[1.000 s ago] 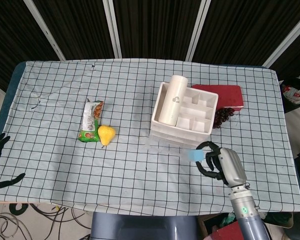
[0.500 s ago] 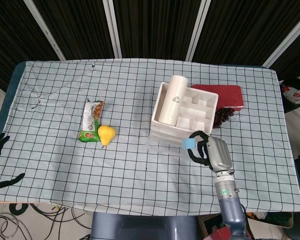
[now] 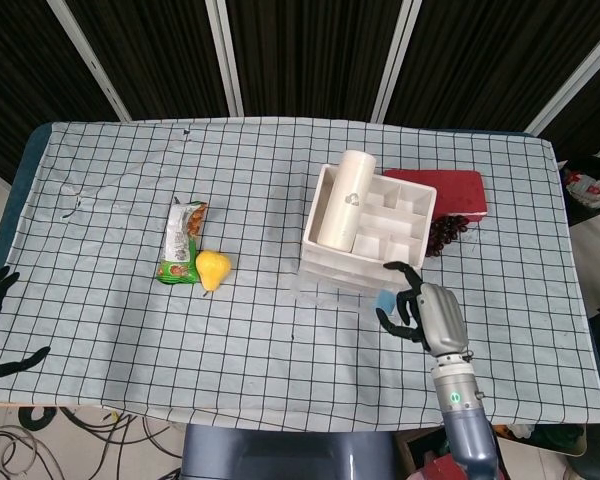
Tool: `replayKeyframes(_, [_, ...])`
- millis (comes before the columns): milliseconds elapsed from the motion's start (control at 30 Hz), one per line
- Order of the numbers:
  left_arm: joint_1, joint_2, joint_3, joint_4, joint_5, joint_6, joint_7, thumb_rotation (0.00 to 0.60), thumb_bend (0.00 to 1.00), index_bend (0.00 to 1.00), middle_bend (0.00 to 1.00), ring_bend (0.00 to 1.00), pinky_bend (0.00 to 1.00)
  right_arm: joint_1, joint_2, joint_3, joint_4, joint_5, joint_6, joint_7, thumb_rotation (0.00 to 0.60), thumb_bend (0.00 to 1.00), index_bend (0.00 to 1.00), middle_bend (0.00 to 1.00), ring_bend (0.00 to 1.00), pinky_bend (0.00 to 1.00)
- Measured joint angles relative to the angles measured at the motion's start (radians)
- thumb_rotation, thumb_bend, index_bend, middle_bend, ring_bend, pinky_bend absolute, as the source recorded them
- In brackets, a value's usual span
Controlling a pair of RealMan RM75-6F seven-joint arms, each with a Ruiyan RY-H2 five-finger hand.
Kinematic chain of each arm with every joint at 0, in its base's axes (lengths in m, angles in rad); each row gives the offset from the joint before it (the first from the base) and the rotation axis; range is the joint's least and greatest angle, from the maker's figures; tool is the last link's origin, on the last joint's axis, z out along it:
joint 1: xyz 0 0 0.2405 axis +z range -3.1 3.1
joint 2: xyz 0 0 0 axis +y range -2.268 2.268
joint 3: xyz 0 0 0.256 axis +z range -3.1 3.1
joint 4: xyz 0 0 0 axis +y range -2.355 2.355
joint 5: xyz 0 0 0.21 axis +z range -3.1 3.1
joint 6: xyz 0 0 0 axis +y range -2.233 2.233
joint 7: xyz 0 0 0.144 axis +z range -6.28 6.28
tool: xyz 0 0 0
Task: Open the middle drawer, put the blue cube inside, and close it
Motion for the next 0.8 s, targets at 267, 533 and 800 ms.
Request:
replayKeyframes(267, [0.000, 0.000, 0.001, 0.000, 0.002, 0.000, 0.001, 0.600, 0.03, 0.00, 0.00, 0.00, 0.00, -0.098, 0.093, -0.143, -0.054, -0.180, 0.026, 0.103, 0.600, 0.46, 0.76, 0.84, 0.88, 0.77])
replayKeyframes(533, [0.000, -0.004, 0.005, 0.001, 0.009, 0.000, 0.011, 0.600, 0.03, 0.00, 0.00, 0.00, 0.00, -0.176, 0.151, -0.318, -0.027, -0.311, -0.013, 0.208, 0.600, 0.48, 0.76, 0.84, 0.88, 0.77])
replayKeyframes(800, [0.001, -0.002, 0.003, 0.003, 0.004, 0.001, 0.005, 0.600, 0.03, 0.00, 0.00, 0.00, 0.00, -0.159, 0.051, -0.312, 0.019, -0.272, -0.109, 0.204, 0.600, 0.48, 0.76, 0.83, 0.87, 0.77])
